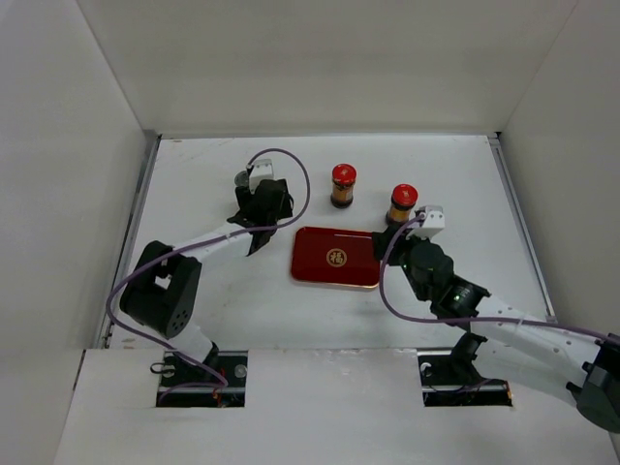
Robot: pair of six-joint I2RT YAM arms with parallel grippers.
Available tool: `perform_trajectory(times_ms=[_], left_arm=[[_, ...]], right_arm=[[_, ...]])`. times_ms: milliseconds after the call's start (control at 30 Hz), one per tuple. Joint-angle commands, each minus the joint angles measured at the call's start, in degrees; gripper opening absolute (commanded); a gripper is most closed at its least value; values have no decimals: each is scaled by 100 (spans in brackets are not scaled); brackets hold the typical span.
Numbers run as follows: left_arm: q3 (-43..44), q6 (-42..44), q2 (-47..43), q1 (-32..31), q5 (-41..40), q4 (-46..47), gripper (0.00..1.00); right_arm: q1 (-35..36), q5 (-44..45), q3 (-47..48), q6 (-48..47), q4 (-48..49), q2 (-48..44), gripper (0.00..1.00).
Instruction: Organize the condiment bottles
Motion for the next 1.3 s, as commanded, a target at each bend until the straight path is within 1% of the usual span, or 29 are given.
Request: perform_trajectory(times_ms=[0, 33, 167, 233, 300, 467, 633, 800, 933, 1067, 1133, 1167, 1267], left_arm=[[388, 50, 14, 12, 40, 290, 69], [424, 50, 49, 12, 14, 290, 65], [381, 41, -29, -58, -83, 282, 40], [205, 32, -301, -198, -240, 308, 35], [21, 67, -669, -400, -451, 352, 33], [-349, -2, -1470, -1041, -602, 474, 32], [-560, -196, -1612, -1735, -549, 597, 32], [-525, -231, -1252, -1991, -540, 694, 33], [-525, -240, -892, -2062, -540, 993, 34], [-437, -196, -593, -2123, -602, 1081, 35], [-420, -161, -452, -2132, -619, 1178, 37], [-420, -143, -391, -2132, -628, 1221, 39], [-420, -65, -250, -2167, -751, 1327, 51]], right_arm=[[72, 76, 47, -41, 347, 67, 67], [81, 76, 55, -41, 373, 85, 67], [99, 76, 47, -49, 382, 85, 67], [99, 76, 29, -49, 400, 67, 67], [99, 76, 20, -49, 400, 76, 67], [99, 76, 3, -49, 417, 146, 69], [37, 85, 11, -49, 409, 190, 70], [-94, 120, -6, 3, 391, 76, 71], [-191, 103, 55, 47, 303, 67, 71], [-183, 103, 161, 47, 206, 120, 73], [-200, 94, 170, 56, 241, 172, 77], [-200, 103, 222, 56, 224, 216, 80], [-252, 120, 433, 12, 171, 436, 89]])
